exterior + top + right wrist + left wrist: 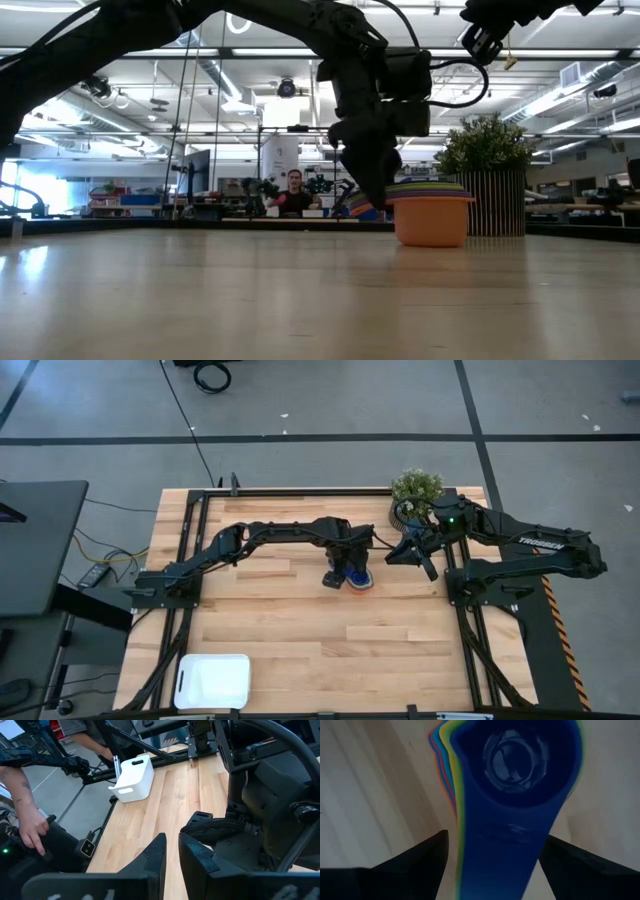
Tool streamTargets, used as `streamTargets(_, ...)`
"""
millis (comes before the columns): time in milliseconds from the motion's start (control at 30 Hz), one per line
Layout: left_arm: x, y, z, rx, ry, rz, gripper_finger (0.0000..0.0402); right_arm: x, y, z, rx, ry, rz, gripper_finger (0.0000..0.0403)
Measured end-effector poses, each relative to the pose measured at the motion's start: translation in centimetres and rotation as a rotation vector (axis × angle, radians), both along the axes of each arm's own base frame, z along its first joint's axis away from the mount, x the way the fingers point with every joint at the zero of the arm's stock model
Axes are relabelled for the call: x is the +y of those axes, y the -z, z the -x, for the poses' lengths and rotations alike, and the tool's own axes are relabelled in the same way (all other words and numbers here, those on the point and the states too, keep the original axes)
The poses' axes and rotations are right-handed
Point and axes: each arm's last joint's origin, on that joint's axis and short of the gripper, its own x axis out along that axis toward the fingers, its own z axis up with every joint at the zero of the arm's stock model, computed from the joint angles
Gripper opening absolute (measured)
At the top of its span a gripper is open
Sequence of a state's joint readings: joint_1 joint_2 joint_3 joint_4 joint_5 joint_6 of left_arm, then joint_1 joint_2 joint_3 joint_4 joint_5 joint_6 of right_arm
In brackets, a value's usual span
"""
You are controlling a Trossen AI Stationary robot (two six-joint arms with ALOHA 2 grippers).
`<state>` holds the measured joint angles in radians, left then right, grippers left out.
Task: Nest measuring cups in basket
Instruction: Put the nested measuring cups into the white bin
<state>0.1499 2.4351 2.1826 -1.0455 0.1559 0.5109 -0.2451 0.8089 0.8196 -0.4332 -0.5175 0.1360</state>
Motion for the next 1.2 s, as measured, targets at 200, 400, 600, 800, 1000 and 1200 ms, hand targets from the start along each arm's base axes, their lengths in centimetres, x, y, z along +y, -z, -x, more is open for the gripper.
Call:
streamTargets(200,-0.3,0.0,0.0,0.0,0.024,-0.03,0.0302,0.0,-0.1,-0.1,-0.017,-0.004,0.017,0.0057)
streamTargets(400,-0.4,0.0,-0.1,0.0,0.027,-0.03,0.0302,0.1,-0.4,-0.2,-0.072,-0.064,0.056,0.0057)
streamTargets(600,-0.4,0.0,-0.1,-0.001,0.028,-0.031,0.0302,0.6,1.1,0.4,0.084,-0.084,0.121,0.0057)
streamTargets(800,-0.4,0.0,-0.1,-0.006,0.059,-0.04,0.0302,0.8,2.0,0.9,0.216,-0.001,0.14,0.0057)
streamTargets(1000,-0.7,-0.1,-0.4,-0.036,0.104,-0.057,0.0302,1.0,2.0,0.8,0.211,-0.01,0.143,0.0057)
streamTargets(1200,-1.1,-0.1,-0.6,-0.057,0.141,-0.073,0.0302,1.1,2.0,0.8,0.211,-0.012,0.143,0.0057)
